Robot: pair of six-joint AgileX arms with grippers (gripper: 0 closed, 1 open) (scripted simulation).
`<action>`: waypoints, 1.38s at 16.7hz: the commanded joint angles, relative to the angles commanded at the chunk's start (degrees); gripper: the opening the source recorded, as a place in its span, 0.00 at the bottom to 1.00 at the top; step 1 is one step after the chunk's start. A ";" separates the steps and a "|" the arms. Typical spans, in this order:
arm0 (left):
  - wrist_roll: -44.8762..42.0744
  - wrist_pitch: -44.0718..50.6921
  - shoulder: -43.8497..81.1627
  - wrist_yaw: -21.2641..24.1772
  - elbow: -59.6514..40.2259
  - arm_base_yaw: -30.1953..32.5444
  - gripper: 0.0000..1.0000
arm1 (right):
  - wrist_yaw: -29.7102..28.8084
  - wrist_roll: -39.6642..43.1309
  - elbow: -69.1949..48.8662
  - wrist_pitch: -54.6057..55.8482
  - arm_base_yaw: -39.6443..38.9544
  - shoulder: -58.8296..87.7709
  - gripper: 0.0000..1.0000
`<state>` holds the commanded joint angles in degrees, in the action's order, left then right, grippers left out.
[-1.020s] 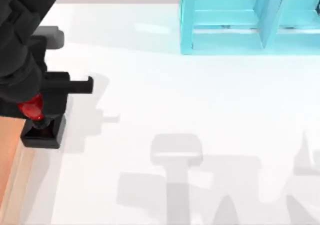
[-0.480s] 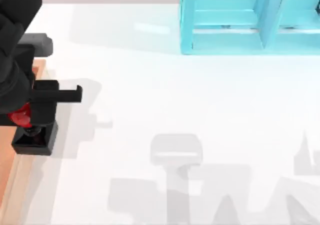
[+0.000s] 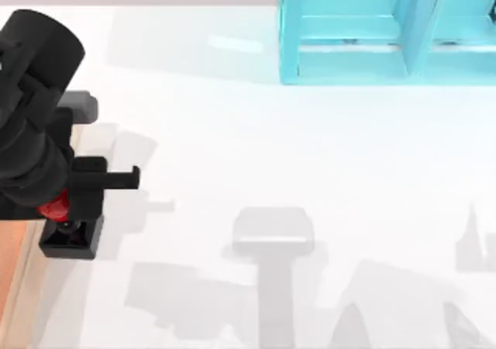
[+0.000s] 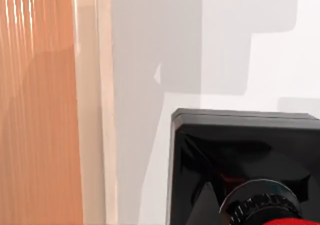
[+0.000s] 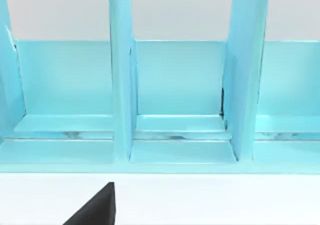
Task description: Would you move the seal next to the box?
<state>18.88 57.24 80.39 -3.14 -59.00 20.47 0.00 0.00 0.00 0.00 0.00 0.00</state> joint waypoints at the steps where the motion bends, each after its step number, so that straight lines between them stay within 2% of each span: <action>1: -0.06 -1.16 0.13 0.06 0.97 -0.08 0.00 | 0.00 0.00 0.00 0.00 0.00 0.00 1.00; 5: -0.09 -1.75 0.18 0.09 1.52 -0.13 0.00 | 0.00 0.00 0.00 0.00 0.00 0.00 1.00; 18: -0.09 -1.75 0.18 0.09 1.52 -0.13 0.98 | 0.00 0.00 0.00 0.00 0.00 0.00 1.00; 23: -0.09 -1.75 0.18 0.09 1.52 -0.13 1.00 | 0.00 0.00 0.00 0.00 0.00 0.00 1.00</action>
<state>18.79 55.49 80.58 -3.04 -57.48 20.33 0.00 0.00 0.00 0.00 0.00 0.00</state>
